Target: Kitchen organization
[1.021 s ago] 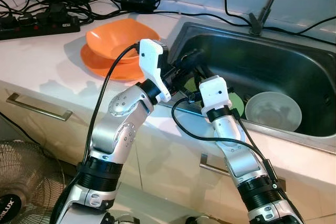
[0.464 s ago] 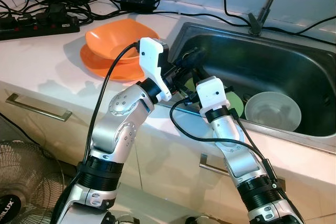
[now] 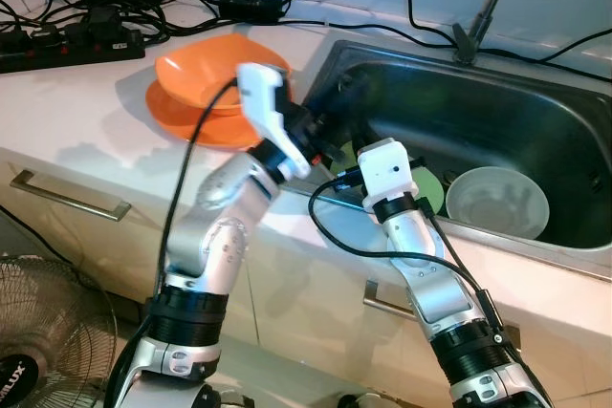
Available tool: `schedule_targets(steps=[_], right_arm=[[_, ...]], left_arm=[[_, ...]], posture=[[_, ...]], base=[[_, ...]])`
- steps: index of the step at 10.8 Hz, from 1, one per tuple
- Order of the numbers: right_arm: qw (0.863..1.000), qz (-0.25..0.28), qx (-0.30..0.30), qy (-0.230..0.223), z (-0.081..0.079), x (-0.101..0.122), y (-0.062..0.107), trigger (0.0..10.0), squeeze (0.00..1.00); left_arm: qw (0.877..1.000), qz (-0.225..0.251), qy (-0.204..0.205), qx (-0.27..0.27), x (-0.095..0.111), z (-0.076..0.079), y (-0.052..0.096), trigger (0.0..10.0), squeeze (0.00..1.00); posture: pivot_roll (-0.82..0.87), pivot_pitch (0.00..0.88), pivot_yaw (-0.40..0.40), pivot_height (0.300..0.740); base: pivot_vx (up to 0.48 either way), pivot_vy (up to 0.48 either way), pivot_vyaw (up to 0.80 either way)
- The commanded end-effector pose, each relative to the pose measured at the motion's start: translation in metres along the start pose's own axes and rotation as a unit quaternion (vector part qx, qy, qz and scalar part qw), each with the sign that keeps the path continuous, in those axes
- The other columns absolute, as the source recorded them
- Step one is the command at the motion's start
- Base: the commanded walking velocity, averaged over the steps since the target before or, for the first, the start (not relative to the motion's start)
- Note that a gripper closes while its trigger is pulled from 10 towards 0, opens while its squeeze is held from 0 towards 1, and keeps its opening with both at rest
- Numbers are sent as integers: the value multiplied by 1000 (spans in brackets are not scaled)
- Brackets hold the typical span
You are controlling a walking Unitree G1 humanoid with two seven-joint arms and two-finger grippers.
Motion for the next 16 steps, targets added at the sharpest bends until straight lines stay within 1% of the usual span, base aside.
schedule_targets(steps=[1, 2, 3, 4, 5, 6, 7, 8, 9, 10, 11, 12, 13, 14, 15, 16], right_arm=[[1000, -9, -26, -7, 14, -5, -2, 0, 0], [999, -15, -30, -7, 16, -7, -3, 0, 0], [999, -22, -34, -3, 20, -11, -5, 0, 0], [998, -34, -50, 2, 30, -16, -9, 0, 0], [997, -45, -63, 3, 38, -21, -12, 0, 0], [995, -60, -85, -1, 51, -25, -17, 10000, 0], [990, -82, -112, -9, 72, -33, -27, 10000, 0], [987, -102, -122, -19, 81, -41, -29, 10000, 0], [979, -144, -137, -34, 94, -56, -31, 10000, 0], [969, -185, -157, -56, 106, -73, -29, 10000, 0], [956, -226, -173, -77, 115, -89, -25, 10000, 0], [943, -263, -179, -97, 120, -104, -20, 10000, 0], [937, -294, -156, -103, 113, -114, -18, 10000, 0], [930, -312, -143, -130, 107, -120, -17, 10000, 0], [919, -333, -137, -164, 101, -126, -14, 10000, 0], [915, -357, -110, -155, 92, -133, -10, 10000, 0]], left_arm=[[1000, 9, 4, 2, 7, 0, -1, 10000, 1000], [1000, 19, 14, 7, 11, -1, 0, 10000, 1000], [999, 29, 14, 15, 15, -5, 1, 10000, 843], [999, 35, 18, 16, 18, -6, 2, 10000, 0], [999, 35, 19, 18, 18, -7, 3, 10000, 0], [999, 39, 26, 25, 18, -8, 5, 10000, 0], [998, 33, 24, 40, 14, -13, 9, 10000, 0], [999, 16, 9, 46, 8, -15, 11, 10000, 0], [997, -32, -37, 55, -12, -18, 13, 10000, 0], [994, -67, -60, 60, -29, -19, 15, 10000, 0], [986, -116, -100, 71, -50, -22, 18, 10000, 0], [981, -145, -117, 62, -64, -17, 17, 10000, 0], [974, -174, -132, 59, -76, -16, 19, 10000, 0], [972, -184, -133, 56, -80, -15, 20, 10000, 0], [971, -190, -136, 53, -82, -14, 20, 10000, 0], [966, -206, -146, 49, -88, -14, 22, 10000, 0]], posture=[[68, 71, -33, 740], [69, 71, -34, 740], [68, 70, -34, 740], [68, 69, -36, 740], [71, 68, -38, 740], [72, 69, -39, 740], [73, 69, -40, 740], [74, 69, -40, 740], [79, 69, -43, 740], [79, 67, -46, 740], [83, 68, -49, 740], [84, 70, -51, 740], [83, 71, -51, 740], [83, 71, -52, 740], [88, 68, -55, 740], [90, 64, -60, 740]], base=[[0, 0, 0], [0, 0, 0], [0, 0, 0], [0, 0, 0], [0, 0, 0], [0, 0, 0], [0, 0, 0], [0, 0, 0], [0, 0, 0], [0, 0, 0], [0, 0, 0], [0, 0, 0], [0, 0, 0], [0, 0, 0], [0, 0, 0], [0, 0, 0]])
Point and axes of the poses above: a point about 5 cm out from each wrist's last joint towards the gripper, its own y axis pointing back from the gripper into the wrist, its own x axis along the axis of the wrist's last joint, z = x × y, the point moved 6 cm from there along -y, pointing out of the wrist towards the gripper, and after that the axes turned 7 degrees about y, right-handed, at the moved point
